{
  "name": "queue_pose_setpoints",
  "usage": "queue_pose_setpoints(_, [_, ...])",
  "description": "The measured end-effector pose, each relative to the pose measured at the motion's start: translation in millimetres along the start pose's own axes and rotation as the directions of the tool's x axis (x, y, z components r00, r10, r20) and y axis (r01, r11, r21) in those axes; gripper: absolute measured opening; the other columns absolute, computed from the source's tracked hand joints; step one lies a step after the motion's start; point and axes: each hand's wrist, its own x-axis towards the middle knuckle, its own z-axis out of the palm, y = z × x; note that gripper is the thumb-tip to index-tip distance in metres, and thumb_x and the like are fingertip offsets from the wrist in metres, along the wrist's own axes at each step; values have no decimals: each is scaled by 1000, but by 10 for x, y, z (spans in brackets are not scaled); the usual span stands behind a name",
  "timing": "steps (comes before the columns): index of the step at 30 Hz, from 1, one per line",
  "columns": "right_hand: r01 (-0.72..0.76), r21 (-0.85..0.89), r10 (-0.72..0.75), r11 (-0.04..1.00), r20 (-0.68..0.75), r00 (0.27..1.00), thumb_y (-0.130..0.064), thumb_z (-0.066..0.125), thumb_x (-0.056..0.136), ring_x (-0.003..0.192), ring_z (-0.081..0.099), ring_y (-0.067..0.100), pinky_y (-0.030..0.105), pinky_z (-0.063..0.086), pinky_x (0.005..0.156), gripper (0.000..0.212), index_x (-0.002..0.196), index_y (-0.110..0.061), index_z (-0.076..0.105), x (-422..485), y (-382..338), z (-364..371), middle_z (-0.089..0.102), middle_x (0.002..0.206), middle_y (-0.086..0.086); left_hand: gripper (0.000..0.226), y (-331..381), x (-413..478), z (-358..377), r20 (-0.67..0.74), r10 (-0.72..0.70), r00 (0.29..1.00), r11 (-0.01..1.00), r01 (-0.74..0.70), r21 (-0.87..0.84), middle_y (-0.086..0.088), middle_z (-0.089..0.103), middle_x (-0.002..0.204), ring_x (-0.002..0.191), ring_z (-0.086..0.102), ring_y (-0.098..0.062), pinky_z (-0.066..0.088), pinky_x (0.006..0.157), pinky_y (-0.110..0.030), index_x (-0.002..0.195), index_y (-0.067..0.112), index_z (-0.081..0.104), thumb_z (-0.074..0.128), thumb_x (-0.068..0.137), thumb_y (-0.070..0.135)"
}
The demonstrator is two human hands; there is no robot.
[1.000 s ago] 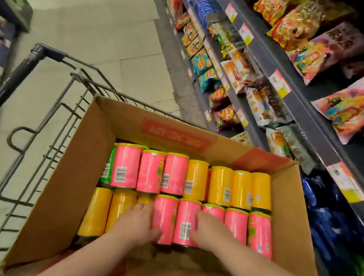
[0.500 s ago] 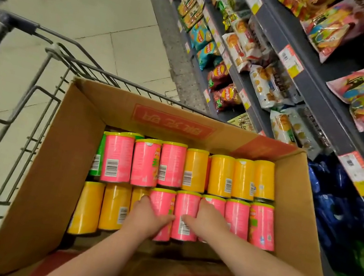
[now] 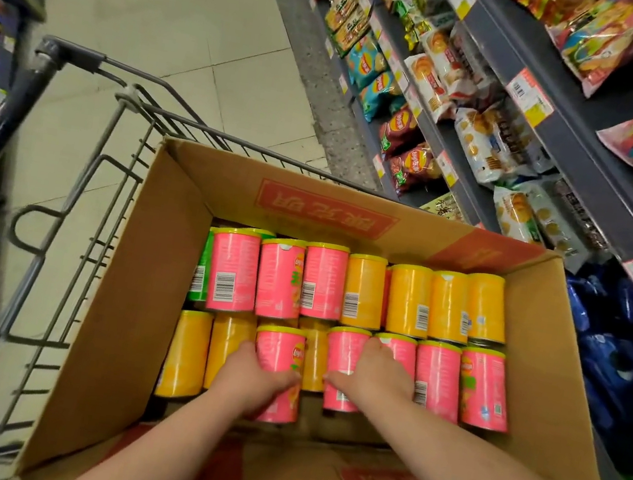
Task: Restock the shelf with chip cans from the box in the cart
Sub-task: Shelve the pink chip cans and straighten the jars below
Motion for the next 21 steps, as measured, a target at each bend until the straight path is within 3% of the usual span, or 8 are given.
queue_pose_setpoints(6, [3, 133, -7, 991, 29, 1000, -50, 70, 74, 117, 53, 28, 36, 45, 91, 76, 132, -12, 38, -132, -20, 35, 45, 130, 8, 70, -10, -109, -23, 20, 40, 999, 999, -40, -2, -8, 59, 121, 106, 60, -25, 50, 92, -37, 126, 12, 43, 80, 70, 35])
queue_pose_setpoints(10, [24, 265, -36, 964, 39, 999, -52, 70, 67, 111, 55, 25, 35, 47, 92, 72, 126, -18, 47, -321, 12, 46, 50, 125, 7, 66, 1, -246, -82, 25, 99, 995, 995, -99, -22, -8, 60, 117, 102, 61, -24, 50, 88, -34, 122, 13, 45, 80, 71, 33])
queue_pose_setpoints(17, [53, 514, -7, 856, -91, 996, -37, 72, 75, 112, 58, 24, 27, 43, 86, 61, 127, -16, 49, -797, 178, -154, 59, 123, 5, 49, 50, -586, -188, 26, 269, 963, 957, -264, -124, -2, 62, 101, 93, 64, -21, 52, 89, -38, 105, 23, 48, 82, 70, 27])
queue_pose_setpoints(21, [82, 610, 26, 788, -166, 986, -35, 72, 75, 109, 58, 23, 29, 45, 88, 63, 130, -16, 47, -1086, 259, -244, 59, 123, 5, 63, 97, -814, -222, 22, 364, 931, 916, -353, -193, -2, 62, 103, 96, 64, -22, 51, 92, -42, 111, 22, 47, 82, 61, 38])
